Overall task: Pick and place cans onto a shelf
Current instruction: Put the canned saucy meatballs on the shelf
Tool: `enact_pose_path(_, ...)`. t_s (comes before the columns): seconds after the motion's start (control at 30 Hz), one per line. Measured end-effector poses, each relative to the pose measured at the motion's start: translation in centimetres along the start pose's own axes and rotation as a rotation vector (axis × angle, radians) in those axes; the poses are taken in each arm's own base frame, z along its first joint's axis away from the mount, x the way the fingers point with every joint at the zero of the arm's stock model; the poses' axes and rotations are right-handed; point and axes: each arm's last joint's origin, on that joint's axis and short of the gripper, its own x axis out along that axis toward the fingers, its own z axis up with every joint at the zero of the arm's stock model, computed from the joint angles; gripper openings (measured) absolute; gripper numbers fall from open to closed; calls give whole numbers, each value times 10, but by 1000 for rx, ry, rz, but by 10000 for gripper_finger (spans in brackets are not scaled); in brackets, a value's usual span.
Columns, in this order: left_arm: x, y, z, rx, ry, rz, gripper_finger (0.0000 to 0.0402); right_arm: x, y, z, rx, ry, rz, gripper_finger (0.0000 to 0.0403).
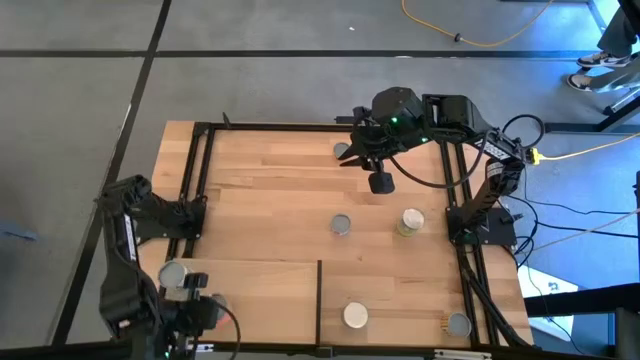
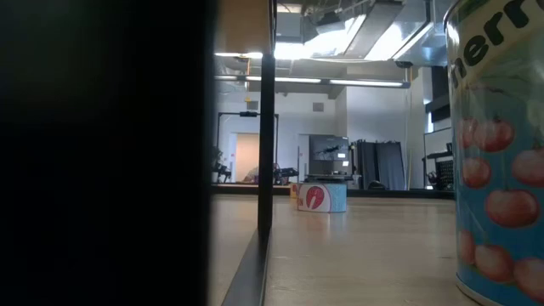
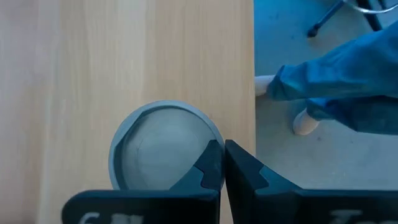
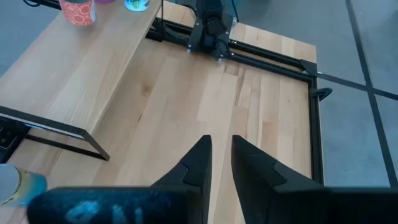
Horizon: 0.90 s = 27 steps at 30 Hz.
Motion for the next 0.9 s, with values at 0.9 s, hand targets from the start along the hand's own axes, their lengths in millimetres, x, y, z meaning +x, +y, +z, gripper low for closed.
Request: enact_pose_path(0.9, 21, -14, -10, -13, 88, 29, 23, 0, 0, 0, 0, 0, 0, 64)
